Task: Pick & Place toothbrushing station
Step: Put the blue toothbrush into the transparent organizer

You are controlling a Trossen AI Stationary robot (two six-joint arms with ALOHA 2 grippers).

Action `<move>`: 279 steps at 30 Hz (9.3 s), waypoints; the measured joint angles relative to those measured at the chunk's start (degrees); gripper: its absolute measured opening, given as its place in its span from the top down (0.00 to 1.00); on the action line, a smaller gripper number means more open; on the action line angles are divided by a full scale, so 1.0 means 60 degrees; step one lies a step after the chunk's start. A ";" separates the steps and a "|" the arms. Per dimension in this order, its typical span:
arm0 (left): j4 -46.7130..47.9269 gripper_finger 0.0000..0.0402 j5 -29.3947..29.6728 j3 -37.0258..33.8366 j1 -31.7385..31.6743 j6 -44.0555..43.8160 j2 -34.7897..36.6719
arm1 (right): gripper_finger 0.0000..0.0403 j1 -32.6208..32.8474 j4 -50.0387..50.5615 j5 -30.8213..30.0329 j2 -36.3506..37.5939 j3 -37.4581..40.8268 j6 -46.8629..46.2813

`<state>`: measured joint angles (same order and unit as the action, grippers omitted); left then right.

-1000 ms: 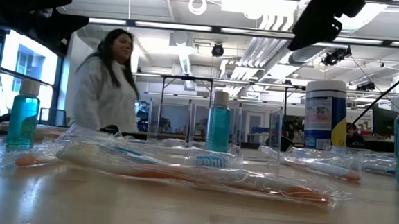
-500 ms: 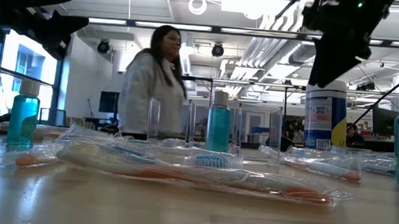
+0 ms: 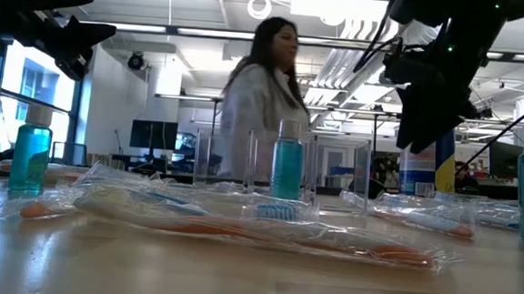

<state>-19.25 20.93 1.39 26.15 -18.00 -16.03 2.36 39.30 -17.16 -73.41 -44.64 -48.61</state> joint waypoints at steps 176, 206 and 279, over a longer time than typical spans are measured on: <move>-0.0663 0.49 0.0018 -0.0002 0.0015 -0.0220 -0.0911 | 0.28 0.4178 -1.7666 -0.7803 -0.2747 0.3002 0.9631; 0.1475 0.49 -0.0486 0.3834 -0.4803 -0.2437 -0.7595 | 0.31 0.5772 -1.7662 -0.9155 -0.1944 0.3002 1.0795; 0.2170 0.99 0.3203 0.6080 -0.3210 -0.0313 -0.8179 | 0.31 0.6202 -1.7560 -1.0431 -0.1951 0.3002 1.0649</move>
<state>-6.22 40.15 37.87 6.89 -19.88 -65.11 39.57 -66.06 -79.75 -85.12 -26.63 15.29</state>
